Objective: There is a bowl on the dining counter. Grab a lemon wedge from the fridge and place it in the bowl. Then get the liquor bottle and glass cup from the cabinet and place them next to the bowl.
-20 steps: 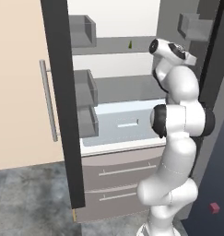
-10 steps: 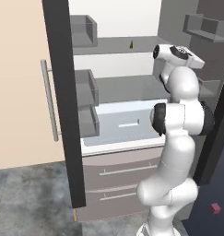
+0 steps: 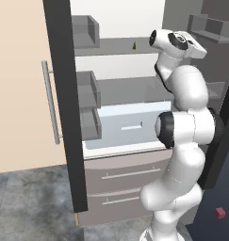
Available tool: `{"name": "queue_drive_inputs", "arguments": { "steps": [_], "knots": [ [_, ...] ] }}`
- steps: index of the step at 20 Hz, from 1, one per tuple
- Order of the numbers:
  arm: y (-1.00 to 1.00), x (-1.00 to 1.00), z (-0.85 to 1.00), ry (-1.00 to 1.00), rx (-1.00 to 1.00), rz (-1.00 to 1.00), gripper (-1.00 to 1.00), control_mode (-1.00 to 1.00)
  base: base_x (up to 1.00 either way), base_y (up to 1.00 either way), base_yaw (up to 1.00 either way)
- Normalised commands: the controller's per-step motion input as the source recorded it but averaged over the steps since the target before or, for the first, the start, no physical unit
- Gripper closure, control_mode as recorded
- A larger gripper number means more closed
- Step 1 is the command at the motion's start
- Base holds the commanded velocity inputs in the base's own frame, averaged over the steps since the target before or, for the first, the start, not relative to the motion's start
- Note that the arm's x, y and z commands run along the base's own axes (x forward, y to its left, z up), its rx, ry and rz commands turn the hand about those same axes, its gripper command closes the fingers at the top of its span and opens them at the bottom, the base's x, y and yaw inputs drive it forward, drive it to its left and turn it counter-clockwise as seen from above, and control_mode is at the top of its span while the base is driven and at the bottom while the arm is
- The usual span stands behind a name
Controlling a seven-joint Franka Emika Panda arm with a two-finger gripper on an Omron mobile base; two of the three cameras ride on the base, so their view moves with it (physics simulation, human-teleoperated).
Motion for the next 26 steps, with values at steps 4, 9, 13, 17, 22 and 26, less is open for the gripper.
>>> {"name": "queue_drive_inputs", "arguments": {
  "steps": [4,9,13,17,22,26],
  "knots": [
    [0.99,-0.76,0.32,0.1,0.0,0.21,-1.0,-1.0,0.0,0.0,0.0],
    [0.78,-0.72,0.1,0.17,0.02,0.32,-1.0,-1.0,0.0,0.0,0.0],
    [0.39,-0.71,0.0,0.22,0.18,0.48,-1.0,-1.0,0.0,0.0,0.0],
    [0.2,-0.55,0.0,0.27,0.26,0.52,-1.0,-1.0,0.0,0.0,0.0],
    [0.39,-0.28,0.0,0.33,0.24,0.47,-1.0,-1.0,0.0,0.0,0.0],
    [0.64,-0.14,0.0,0.29,0.16,0.32,-1.0,-1.0,0.0,0.0,0.0]
  ]
}}
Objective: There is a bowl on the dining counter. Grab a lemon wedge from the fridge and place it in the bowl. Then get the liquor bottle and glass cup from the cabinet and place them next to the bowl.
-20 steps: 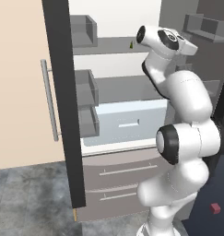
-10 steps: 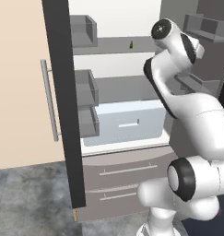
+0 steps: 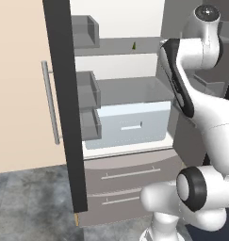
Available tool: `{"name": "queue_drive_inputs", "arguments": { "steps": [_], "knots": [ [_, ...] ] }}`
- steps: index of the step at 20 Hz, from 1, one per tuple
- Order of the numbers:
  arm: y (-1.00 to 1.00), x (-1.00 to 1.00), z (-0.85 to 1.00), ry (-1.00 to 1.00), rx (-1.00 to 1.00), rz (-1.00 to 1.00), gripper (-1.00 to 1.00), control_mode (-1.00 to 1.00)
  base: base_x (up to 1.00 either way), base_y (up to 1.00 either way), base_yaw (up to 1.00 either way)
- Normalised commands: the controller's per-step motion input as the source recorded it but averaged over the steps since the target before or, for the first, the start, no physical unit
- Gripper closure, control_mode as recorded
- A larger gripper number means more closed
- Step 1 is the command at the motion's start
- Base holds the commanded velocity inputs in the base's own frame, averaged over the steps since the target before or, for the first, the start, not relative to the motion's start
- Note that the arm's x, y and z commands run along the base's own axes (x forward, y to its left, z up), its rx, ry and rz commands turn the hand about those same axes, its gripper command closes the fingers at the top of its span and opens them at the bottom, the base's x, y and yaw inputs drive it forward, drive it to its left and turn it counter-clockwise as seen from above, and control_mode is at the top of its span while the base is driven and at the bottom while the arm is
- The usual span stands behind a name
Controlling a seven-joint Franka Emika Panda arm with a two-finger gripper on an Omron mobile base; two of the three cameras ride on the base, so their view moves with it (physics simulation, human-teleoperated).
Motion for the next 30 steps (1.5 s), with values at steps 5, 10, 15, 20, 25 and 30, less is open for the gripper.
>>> {"name": "queue_drive_inputs", "arguments": {
  "steps": [5,10,15,20,25,30],
  "knots": [
    [0.49,-0.22,-0.01,0.22,0.12,0.22,-1.0,-1.0,0.0,0.0,0.0],
    [0.19,-0.41,-0.11,0.17,0.11,0.13,-1.0,-1.0,0.0,0.0,0.0],
    [0.0,-0.21,-0.02,0.02,0.02,0.03,-1.0,-1.0,0.0,0.0,0.0],
    [0.0,0.0,0.0,0.0,0.0,0.0,-1.0,1.0,0.42,0.0,0.0],
    [0.0,0.0,0.0,0.0,0.0,0.0,-1.0,1.0,0.78,0.0,0.0],
    [0.0,0.0,0.0,0.0,0.0,0.0,-1.0,1.0,0.77,0.0,0.0]
  ]
}}
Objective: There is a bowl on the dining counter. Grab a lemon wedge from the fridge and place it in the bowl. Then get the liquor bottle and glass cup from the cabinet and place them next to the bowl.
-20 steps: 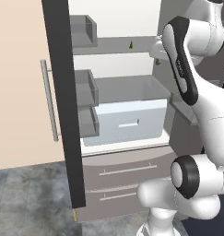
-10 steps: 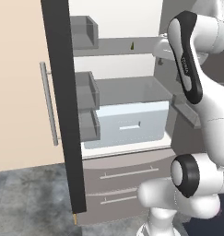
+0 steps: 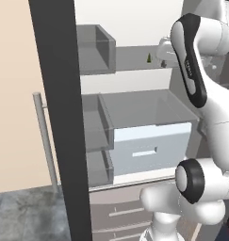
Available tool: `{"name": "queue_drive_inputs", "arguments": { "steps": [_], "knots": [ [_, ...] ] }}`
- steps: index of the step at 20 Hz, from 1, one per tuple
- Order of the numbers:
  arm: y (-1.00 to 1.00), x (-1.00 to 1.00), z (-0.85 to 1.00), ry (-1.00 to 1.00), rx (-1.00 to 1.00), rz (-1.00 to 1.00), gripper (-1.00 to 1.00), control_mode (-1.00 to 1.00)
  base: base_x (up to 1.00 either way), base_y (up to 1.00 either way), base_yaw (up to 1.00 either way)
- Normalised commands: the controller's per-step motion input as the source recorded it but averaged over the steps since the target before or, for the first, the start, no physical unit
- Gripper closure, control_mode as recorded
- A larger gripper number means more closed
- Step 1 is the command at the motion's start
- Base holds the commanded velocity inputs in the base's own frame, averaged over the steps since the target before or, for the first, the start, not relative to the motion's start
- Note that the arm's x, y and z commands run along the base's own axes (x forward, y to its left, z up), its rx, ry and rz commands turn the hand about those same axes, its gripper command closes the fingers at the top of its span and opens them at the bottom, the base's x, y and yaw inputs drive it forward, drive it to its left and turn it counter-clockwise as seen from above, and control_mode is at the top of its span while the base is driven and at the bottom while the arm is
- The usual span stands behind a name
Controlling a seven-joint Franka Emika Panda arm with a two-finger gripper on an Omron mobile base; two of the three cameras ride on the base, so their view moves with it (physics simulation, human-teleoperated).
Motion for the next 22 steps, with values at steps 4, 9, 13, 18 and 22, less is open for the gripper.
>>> {"name": "queue_drive_inputs", "arguments": {
  "steps": [4,9,13,18,22],
  "knots": [
    [0.0,0.0,0.0,0.0,0.0,0.0,-1.0,1.0,0.6,0.0,0.0],
    [0.0,0.0,0.0,-0.32,-0.01,0.0,-1.0,-1.0,0.05,0.0,0.0],
    [0.0,0.0,-0.03,-0.57,-0.06,0.0,-1.0,-1.0,0.0,0.0,0.0],
    [0.0,0.4,-0.19,-0.27,-0.05,0.0,-1.0,-1.0,0.0,0.0,0.0],
    [0.0,0.58,-0.12,0.01,0.0,0.0,-1.0,-1.0,0.0,0.0,0.0]
  ]
}}
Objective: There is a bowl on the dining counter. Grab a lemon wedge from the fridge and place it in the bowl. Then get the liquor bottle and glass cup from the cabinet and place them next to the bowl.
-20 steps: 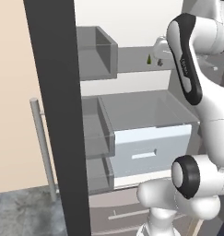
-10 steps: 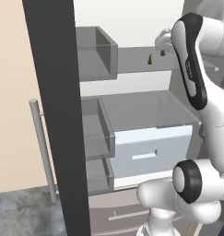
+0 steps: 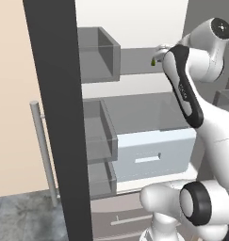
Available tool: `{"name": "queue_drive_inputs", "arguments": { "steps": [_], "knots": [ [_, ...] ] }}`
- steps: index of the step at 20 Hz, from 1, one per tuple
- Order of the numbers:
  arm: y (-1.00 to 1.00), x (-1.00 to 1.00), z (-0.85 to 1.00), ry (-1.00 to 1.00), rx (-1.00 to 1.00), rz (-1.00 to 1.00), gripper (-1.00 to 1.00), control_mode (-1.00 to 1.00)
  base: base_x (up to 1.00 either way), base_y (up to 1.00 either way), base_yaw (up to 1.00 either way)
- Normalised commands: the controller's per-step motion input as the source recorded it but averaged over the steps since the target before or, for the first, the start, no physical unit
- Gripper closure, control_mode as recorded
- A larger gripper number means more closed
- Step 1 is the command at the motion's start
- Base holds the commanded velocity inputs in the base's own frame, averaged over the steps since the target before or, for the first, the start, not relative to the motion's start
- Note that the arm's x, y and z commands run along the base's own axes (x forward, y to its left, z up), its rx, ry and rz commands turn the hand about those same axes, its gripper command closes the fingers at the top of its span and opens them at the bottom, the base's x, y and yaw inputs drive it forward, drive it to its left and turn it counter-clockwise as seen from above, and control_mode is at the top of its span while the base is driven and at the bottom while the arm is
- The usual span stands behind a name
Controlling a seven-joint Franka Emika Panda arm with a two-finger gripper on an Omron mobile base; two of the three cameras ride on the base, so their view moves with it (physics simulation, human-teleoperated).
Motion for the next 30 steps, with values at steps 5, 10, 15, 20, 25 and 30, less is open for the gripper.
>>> {"name": "queue_drive_inputs", "arguments": {
  "steps": [5,10,15,20,25,30],
  "knots": [
    [0.0,0.64,-0.01,0.08,0.0,0.0,-1.0,-1.0,0.0,0.0,0.0],
    [0.0,0.56,-0.01,0.0,0.0,0.0,-1.0,-1.0,0.0,0.0,0.0],
    [0.0,0.56,-0.07,0.02,0.0,0.0,-1.0,-1.0,0.0,0.0,0.0],
    [-0.01,0.57,-0.06,0.02,0.0,0.0,-1.0,-1.0,0.0,0.0,0.0],
    [-0.09,0.42,-0.01,0.0,0.0,0.0,-1.0,-1.0,0.0,0.0,0.0],
    [-0.02,0.29,-0.04,0.0,0.0,0.0,-1.0,-1.0,0.0,0.0,0.0]
  ]
}}
